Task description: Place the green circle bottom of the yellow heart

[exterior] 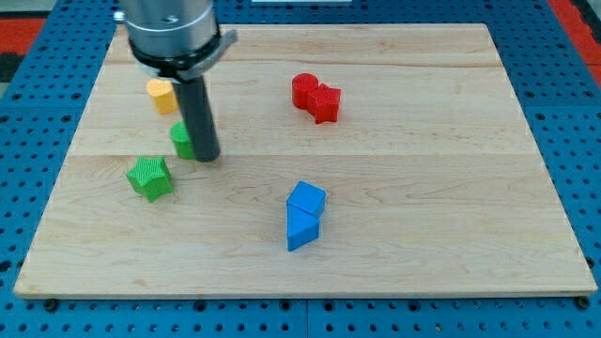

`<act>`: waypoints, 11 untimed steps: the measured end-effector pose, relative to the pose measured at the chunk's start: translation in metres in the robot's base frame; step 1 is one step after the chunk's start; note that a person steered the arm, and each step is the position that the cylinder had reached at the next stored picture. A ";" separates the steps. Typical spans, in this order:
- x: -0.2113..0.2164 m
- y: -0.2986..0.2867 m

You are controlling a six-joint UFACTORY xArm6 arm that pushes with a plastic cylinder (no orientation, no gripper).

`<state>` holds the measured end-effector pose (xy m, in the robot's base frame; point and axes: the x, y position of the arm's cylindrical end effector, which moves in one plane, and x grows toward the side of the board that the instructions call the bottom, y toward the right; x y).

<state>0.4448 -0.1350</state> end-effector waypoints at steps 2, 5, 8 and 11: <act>-0.015 0.028; -0.028 0.006; -0.038 -0.004; -0.046 0.062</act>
